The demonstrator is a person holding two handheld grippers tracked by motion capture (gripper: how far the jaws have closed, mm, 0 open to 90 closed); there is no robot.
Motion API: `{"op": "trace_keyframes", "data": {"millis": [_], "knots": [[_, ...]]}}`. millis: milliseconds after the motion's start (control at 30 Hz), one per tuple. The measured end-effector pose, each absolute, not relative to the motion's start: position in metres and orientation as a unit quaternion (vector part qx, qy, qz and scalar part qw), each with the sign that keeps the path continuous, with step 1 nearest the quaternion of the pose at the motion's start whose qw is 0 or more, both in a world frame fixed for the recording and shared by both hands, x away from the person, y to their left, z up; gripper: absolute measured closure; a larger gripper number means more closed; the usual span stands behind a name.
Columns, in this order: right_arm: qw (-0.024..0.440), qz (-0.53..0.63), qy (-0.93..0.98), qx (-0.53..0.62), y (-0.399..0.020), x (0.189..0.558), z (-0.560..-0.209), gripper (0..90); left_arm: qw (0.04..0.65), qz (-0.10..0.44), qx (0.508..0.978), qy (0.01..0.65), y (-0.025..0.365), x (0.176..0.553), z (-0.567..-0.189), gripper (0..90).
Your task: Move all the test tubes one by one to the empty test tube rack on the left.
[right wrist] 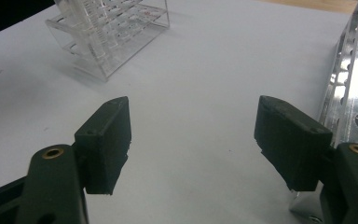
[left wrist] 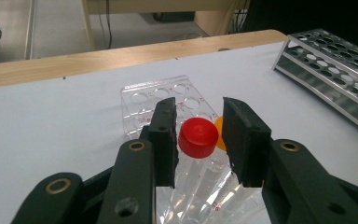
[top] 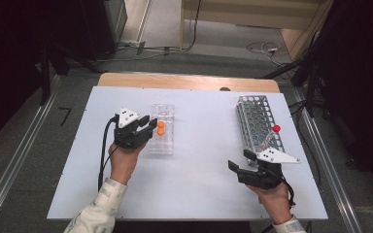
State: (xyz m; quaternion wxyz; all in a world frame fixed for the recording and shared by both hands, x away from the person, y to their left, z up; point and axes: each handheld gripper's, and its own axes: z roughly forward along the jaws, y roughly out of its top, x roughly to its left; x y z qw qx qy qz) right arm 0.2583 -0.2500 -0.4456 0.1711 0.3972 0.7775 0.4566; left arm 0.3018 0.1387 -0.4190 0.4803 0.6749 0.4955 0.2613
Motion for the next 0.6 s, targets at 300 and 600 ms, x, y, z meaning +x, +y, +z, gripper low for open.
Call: {"op": "trace_keyframes", "data": {"millis": [300,600], "knots": [[0.188,0.453,0.773,0.403,-0.258,0.258,-0.443,25.6,0.495,0.246,0.670,0.495,0.143,0.293,-0.412,51.2],[0.232,0.443,0.745,0.442,-0.289,0.263,-0.437,25.6,0.498,0.246,0.665,0.500,0.147,0.277,-0.405,23.5]]}}
